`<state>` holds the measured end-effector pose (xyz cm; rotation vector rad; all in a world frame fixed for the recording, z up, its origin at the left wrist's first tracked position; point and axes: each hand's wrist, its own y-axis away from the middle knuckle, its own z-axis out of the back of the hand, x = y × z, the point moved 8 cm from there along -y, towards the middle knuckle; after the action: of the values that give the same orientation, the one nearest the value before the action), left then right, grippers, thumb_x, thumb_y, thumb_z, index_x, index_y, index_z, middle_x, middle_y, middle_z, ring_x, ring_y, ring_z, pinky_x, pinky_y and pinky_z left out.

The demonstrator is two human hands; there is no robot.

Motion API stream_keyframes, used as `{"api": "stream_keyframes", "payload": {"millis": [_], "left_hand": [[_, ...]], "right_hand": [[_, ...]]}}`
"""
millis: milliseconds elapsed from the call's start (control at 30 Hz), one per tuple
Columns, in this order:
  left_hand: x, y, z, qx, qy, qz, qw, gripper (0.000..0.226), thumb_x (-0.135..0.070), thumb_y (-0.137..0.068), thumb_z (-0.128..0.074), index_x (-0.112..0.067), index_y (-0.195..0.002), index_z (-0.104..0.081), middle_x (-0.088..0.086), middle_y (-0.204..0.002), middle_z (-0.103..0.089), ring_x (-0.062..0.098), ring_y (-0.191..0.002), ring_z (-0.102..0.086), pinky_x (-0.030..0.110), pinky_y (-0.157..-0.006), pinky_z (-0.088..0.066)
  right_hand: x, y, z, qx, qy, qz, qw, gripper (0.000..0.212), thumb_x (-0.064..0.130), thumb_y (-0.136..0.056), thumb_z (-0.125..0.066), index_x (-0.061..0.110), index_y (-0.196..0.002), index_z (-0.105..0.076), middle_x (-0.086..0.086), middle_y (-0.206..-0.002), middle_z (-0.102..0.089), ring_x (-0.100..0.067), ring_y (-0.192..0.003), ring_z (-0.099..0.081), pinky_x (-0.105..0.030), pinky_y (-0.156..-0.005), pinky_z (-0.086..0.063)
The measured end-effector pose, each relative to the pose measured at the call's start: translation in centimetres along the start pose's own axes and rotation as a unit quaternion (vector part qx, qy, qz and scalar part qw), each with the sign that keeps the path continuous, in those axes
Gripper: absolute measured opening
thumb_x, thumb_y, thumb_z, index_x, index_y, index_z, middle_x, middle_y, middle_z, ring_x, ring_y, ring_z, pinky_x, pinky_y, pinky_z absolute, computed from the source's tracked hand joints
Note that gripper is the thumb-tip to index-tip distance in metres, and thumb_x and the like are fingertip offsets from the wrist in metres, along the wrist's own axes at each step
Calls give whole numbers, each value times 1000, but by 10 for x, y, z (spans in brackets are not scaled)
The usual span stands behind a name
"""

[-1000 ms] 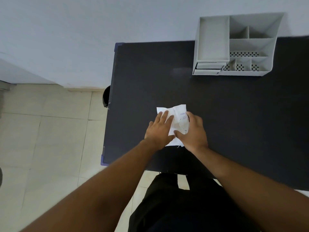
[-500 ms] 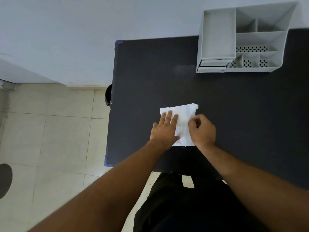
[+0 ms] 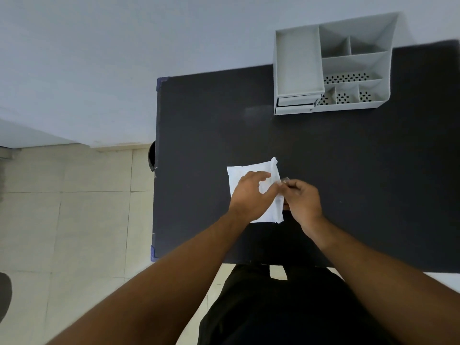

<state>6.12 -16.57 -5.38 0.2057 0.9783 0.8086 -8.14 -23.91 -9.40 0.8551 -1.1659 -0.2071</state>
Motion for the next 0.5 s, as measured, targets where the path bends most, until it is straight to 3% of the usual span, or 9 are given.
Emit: {"api": "stream_keyframes", "payload": {"millis": [67, 200, 333, 400, 500], "left_hand": [[2, -2, -4, 9, 31, 53, 998, 41, -50, -93, -65, -23, -123, -66, -8, -115, -67, 13, -103, -63, 30, -90, -53], [12, -8, 7, -45, 14, 96, 994, 22, -29, -100, -56, -12, -99, -71, -1, -92, -73, 20, -89, -69, 33, -79, -57], [33, -5, 22, -77, 36, 155, 984, 21, -29, -99, -58, -17, -110, -72, -7, -98, -72, 12, -87, -68, 22, -69, -50], [43, -3, 28, -81, 45, 169, 981, 22, -27, -98, -61, -17, -115, -72, -6, -101, -72, 13, -88, -68, 23, -73, -53], [50, 1, 27, -65, 77, 165, 981, 22, -30, -96, -66, -17, -113, -72, -7, -98, -73, 11, -85, -68, 23, -72, -55]], "right_hand": [[0, 3, -5, 17, -10, -13, 1000, 14, 26, -94, -70, 14, -99, -75, -7, -91, -78, -22, -83, -76, -39, -74, -64], [1, 7, -7, 25, -34, -41, 998, 11, 24, -96, -67, 17, -98, -75, -4, -93, -78, -19, -80, -74, -36, -73, -62], [-3, 5, 11, -40, -51, -57, 996, 12, 25, -98, -64, 16, -101, -72, 2, -93, -76, -16, -76, -75, -28, -61, -57], [-7, 4, 24, -74, -56, -72, 993, 11, 26, -99, -62, 19, -102, -70, 4, -95, -73, -15, -77, -75, -30, -64, -59], [-7, 3, 29, -56, -43, -78, 994, 12, 29, -101, -58, 22, -100, -69, 1, -98, -75, -18, -82, -76, -33, -69, -60]]}}
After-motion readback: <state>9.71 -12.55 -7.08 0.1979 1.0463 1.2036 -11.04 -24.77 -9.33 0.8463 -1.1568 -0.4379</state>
